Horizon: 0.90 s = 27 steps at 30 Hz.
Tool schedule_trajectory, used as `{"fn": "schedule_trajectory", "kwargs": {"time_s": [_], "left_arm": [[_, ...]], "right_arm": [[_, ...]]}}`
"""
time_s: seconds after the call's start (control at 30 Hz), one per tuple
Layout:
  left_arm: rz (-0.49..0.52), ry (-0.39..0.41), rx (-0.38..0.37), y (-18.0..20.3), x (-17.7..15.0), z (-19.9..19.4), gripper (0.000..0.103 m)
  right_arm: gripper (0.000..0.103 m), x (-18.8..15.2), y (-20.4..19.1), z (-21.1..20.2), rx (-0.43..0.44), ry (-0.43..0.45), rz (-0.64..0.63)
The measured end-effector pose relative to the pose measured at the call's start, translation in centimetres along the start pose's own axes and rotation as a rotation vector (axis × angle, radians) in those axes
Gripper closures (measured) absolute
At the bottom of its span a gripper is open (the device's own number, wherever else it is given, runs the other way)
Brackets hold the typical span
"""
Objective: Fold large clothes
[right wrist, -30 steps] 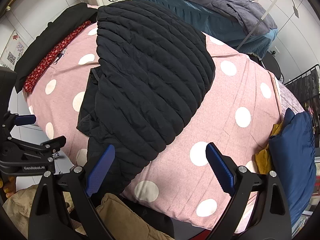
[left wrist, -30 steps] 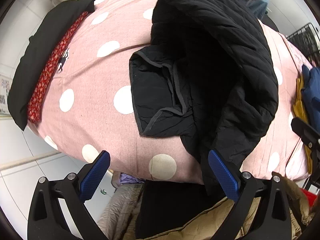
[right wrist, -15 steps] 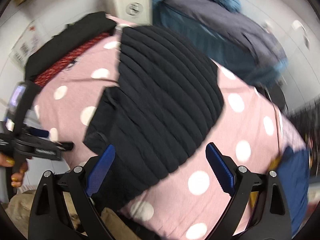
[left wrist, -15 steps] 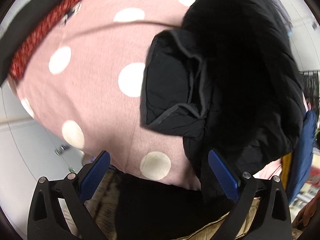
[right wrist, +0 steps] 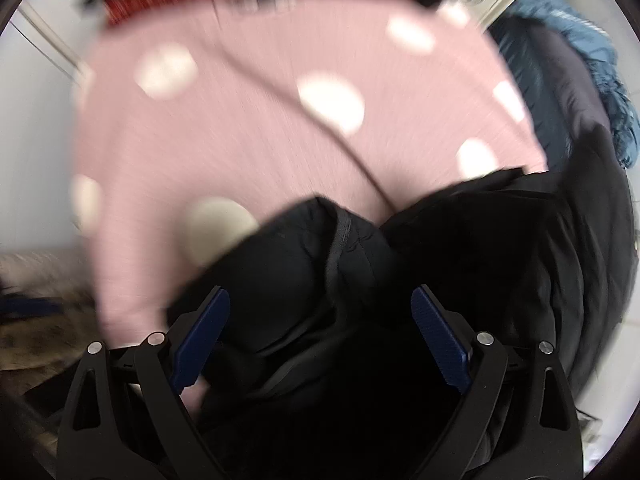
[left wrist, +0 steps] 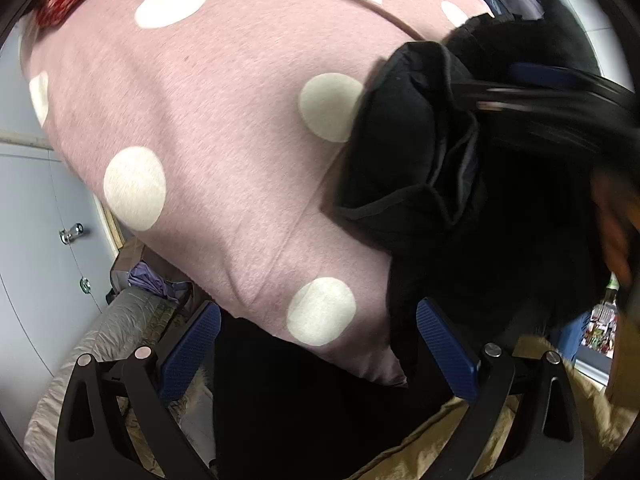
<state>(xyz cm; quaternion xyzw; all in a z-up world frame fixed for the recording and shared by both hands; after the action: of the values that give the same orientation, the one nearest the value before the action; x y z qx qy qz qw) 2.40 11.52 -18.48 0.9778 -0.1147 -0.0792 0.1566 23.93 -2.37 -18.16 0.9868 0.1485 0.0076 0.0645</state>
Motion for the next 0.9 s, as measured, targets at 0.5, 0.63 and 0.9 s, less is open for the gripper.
{"fn": "schedule_trajectory", "kwargs": {"time_s": [0.5, 0.63, 0.9], "left_arm": [[0.332, 0.025, -0.104, 10.8, 3.2, 3.6, 0.007], [0.442, 0.051, -0.07, 14.5, 3.1, 4.9, 0.007], [0.623, 0.252, -0.211, 23.3, 4.6, -3.1, 0.061]], "right_arm": [[0.084, -9.5, 13.9, -1.7, 0.269, 0.239, 0.607], [0.09, -13.6, 17.8, -7.9, 0.315, 0.399, 0.77], [0.098, -23.2, 20.6, -21.2, 0.225, 0.725, 0.838]]}}
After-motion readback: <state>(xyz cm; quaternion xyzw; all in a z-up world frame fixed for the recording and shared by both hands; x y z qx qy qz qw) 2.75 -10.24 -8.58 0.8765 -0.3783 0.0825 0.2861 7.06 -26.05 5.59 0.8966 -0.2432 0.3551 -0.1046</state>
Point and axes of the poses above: each gripper's, at about its wrist camera, not at the fingertips, and z roughly the way its jaws point, y to its right, x to its top, the point moved 9 cm from there along z, roughly the way its jaws point, and after that the axes turned 5 degrees about z, right-handed, at the moved point
